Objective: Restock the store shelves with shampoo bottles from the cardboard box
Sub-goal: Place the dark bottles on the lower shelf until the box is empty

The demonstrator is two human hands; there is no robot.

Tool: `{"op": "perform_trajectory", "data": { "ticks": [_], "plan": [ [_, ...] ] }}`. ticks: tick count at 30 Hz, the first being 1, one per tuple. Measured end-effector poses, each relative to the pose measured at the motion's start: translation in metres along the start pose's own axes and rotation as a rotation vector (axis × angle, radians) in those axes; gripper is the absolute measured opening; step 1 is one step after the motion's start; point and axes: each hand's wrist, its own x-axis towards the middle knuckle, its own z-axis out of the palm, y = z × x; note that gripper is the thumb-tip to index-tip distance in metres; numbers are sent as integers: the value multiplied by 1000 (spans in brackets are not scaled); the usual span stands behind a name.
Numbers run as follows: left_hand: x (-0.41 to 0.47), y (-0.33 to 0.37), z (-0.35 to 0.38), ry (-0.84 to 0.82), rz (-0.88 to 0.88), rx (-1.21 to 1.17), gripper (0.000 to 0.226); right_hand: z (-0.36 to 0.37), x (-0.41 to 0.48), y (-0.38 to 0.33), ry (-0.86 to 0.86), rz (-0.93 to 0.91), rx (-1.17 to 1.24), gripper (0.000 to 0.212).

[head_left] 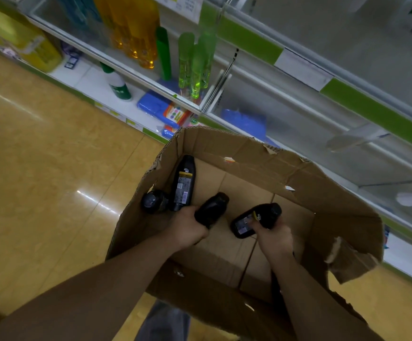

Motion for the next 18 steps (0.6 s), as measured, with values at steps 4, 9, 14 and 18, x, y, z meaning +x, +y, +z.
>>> {"op": "perform_trajectory", "data": {
  "ticks": [4, 9, 14, 18],
  "plan": [
    [-12, 14, -3, 1, 39, -70, 41, -12, -14, -12, -34, -62, -17, 45],
    [-44, 49, -6, -11, 136, -97, 49, -41, -54, -37, -90, -174, 22, 43],
    [-94, 93, -4, 16, 237, -104, 49, -87, -91, -62, -133, -266, 113, 43],
    [-147, 133, -6, 55, 359, -85, 53, -134, -130, -85, -122, -360, 181, 47]
  ]
}}
